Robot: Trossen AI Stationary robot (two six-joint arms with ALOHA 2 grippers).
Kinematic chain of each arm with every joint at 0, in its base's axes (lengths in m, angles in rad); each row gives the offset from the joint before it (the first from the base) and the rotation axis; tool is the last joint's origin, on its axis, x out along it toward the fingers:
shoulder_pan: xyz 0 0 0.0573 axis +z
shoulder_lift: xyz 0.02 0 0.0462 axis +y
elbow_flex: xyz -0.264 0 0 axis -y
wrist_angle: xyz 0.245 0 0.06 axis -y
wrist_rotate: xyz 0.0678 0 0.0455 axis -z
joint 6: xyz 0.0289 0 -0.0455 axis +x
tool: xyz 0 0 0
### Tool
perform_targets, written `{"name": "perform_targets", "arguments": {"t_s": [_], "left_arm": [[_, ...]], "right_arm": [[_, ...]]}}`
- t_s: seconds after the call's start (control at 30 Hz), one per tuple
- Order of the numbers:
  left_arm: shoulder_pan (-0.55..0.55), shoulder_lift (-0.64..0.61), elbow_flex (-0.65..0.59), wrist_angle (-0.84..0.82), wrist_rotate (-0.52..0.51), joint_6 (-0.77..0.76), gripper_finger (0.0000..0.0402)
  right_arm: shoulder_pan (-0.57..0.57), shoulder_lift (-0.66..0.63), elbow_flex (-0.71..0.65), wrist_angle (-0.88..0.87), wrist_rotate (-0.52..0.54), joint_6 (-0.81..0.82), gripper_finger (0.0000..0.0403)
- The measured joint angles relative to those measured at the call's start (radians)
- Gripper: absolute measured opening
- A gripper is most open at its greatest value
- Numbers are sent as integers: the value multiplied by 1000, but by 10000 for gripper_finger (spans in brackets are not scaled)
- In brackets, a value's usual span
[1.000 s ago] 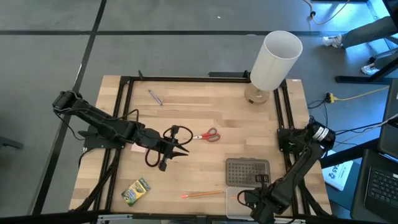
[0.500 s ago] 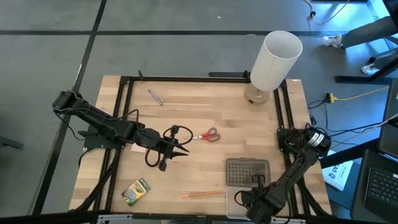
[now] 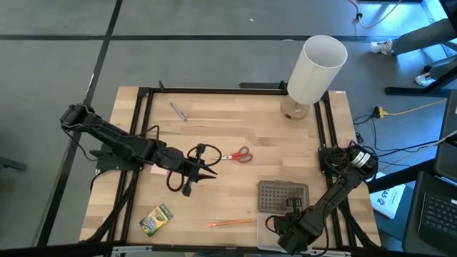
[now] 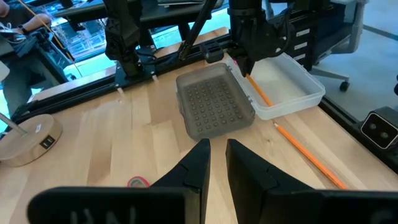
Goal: Pack school essentials
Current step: Put the top orange pencil into the supply box, then put the orange pencil into the supply box
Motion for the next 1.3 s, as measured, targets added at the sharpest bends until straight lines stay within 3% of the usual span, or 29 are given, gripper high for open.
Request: {"name": "perform_targets", "arguments": {"t_s": [0.5, 0.63, 1.0, 1.3], "left_arm": [[0, 0, 0, 0, 0, 0, 47], [-1, 0, 0, 0, 0, 0, 47], [-19, 0, 0, 0, 0, 0, 47], [-18, 0, 0, 0, 0, 0, 47]], "right_arm": [[0, 0, 0, -7, 20, 6, 101], [0, 0, 0, -6, 76, 6, 102], [-1, 0, 10, -17, 78, 35, 100], [-1, -2, 135, -70, 98, 57, 100]]}}
